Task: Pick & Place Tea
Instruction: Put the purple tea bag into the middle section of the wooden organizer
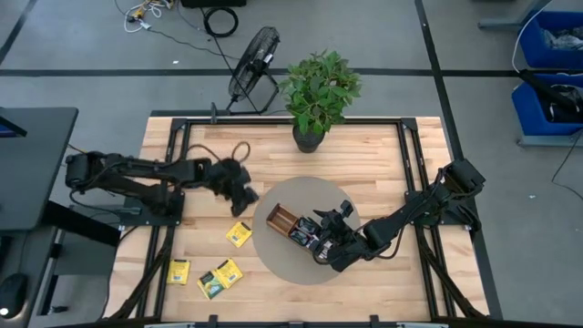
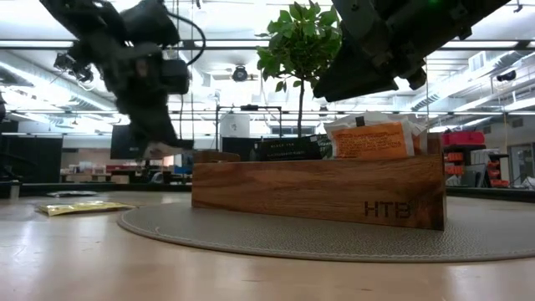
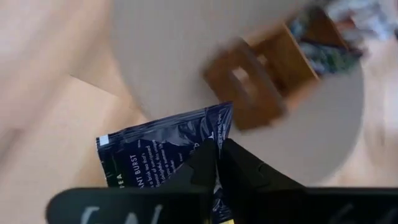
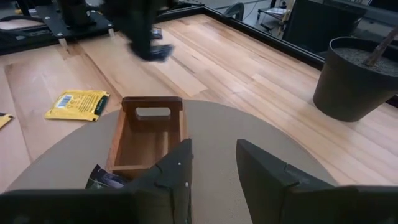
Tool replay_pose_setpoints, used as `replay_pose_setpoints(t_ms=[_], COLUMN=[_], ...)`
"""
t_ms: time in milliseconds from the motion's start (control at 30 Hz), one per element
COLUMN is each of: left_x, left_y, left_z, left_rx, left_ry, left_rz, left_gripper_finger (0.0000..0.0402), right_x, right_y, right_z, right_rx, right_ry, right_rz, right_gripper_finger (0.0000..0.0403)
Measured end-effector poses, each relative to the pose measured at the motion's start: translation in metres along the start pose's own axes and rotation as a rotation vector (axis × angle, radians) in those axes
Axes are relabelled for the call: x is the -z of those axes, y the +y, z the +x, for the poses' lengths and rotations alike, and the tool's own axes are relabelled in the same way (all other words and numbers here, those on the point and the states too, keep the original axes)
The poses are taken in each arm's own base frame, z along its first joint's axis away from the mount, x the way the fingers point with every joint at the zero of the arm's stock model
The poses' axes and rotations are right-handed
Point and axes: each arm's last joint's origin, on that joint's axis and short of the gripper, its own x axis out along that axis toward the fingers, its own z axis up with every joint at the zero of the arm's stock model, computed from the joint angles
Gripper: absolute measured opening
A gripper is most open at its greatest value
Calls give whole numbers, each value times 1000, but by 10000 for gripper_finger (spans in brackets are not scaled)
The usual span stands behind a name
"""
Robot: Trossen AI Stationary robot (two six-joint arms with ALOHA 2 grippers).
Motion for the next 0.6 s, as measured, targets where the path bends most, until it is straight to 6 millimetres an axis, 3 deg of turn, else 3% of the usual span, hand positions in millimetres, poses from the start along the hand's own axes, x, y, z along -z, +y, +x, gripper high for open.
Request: replay_pose_setpoints(t_ms=[200,333,600], left_x=[23,26,27], left_y=[-26,-36,-38], left_z=[7,9,9], left_rx=[-14,1,9], left_ry=[118,98,97], left_rz=[15,7,31], left_gripper_finger=[25,31,134], right_x=[-1,-1,-1], right_y=[-1,-1,-1], right_z=[2,3,3], right_rx=[8,8,6], right_ry=[0,0,1], right_rz=[4,4,6], right_gripper_finger=[135,135,135])
